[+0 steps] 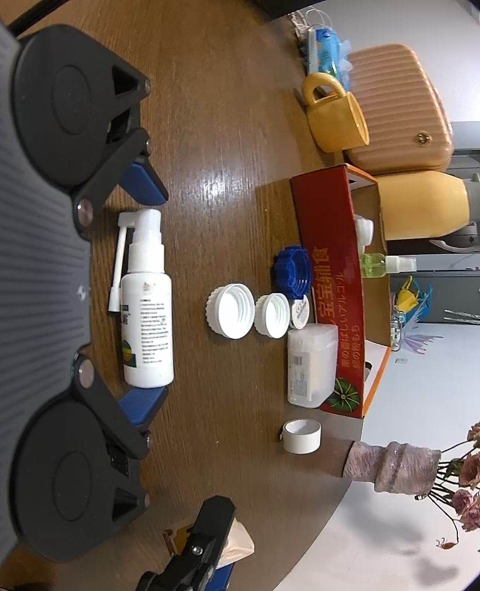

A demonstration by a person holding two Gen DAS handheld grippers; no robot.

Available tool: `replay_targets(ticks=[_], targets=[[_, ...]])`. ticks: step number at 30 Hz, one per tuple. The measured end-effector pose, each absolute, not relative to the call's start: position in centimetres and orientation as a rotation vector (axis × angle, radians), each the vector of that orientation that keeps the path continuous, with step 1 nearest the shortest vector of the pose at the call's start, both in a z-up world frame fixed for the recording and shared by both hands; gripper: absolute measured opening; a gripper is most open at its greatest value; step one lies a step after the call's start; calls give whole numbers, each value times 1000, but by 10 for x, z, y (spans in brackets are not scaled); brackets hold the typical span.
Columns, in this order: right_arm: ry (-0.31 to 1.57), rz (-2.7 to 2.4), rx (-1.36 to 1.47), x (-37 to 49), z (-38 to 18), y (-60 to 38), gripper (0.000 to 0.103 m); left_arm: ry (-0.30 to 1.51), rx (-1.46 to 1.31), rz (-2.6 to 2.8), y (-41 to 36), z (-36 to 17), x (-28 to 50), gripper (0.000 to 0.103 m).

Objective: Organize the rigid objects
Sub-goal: 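Close the left gripper on the white spray bottle and lift it, then carry the white spray bottle and beige cube over the cardboard box with both tools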

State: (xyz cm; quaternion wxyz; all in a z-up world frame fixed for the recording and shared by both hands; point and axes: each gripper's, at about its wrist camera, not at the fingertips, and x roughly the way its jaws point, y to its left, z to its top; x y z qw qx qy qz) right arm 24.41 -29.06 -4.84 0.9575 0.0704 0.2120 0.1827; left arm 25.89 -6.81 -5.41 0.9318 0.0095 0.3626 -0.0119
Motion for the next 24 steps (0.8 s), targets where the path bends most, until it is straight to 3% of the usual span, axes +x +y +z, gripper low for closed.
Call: replay_targets(ticks=[14,24], targets=[[439,353,136,245,-49,-289,68,738,-42,-51,-56,-60,265,99],[423,313,114,243,-47,-287,68,636,-44,-35,-37,-42,244,98]])
